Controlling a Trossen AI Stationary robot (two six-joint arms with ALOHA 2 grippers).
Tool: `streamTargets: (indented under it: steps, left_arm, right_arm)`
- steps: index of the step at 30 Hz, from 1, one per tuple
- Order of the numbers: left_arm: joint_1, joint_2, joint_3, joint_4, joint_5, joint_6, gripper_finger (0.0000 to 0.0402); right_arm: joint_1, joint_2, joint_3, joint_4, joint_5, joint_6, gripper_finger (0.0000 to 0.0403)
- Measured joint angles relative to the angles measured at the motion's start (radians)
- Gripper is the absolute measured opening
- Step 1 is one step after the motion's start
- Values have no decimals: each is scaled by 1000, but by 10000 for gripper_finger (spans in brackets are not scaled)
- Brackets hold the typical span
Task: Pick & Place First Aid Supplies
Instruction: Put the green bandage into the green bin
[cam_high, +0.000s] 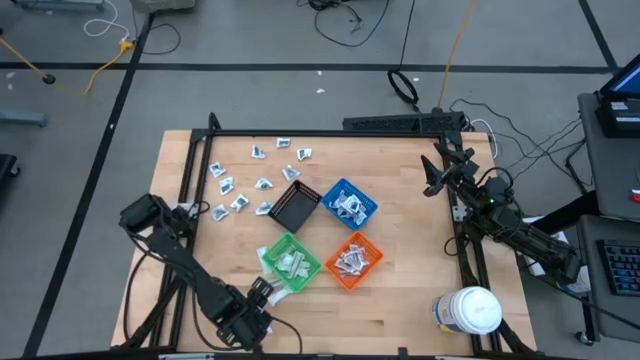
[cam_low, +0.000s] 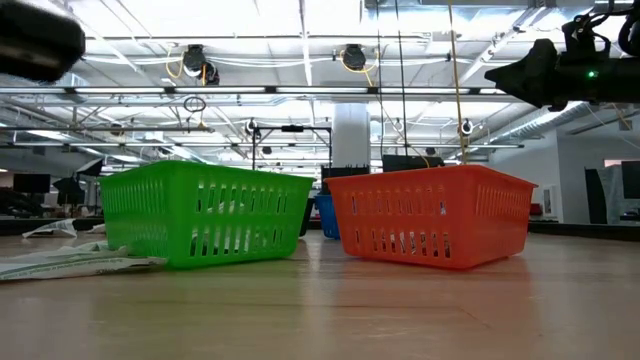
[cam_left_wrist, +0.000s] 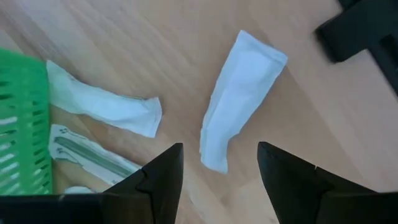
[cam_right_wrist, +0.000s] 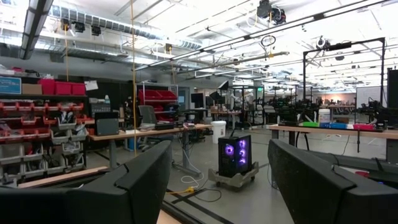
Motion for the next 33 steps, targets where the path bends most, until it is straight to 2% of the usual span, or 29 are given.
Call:
streamTargets:
  steps: [10,14,22,25,33]
  left_arm:
    - [10,0,-83,91,2,8,212]
    - [10,0,-107,141,34,19,211]
    - [10,0,-111,150,20,28,205]
    - [10,0,-111,151,21,46,173]
    - [11,0,-140,184,36,36,44]
  right_arm:
    - [0,0,0,0,0,0,263]
    - [0,0,0,0,0,0,263]
    - [0,0,0,0,0,0,263]
    - [0,0,0,0,0,0,263]
    - [0,0,0,0,0,0,263]
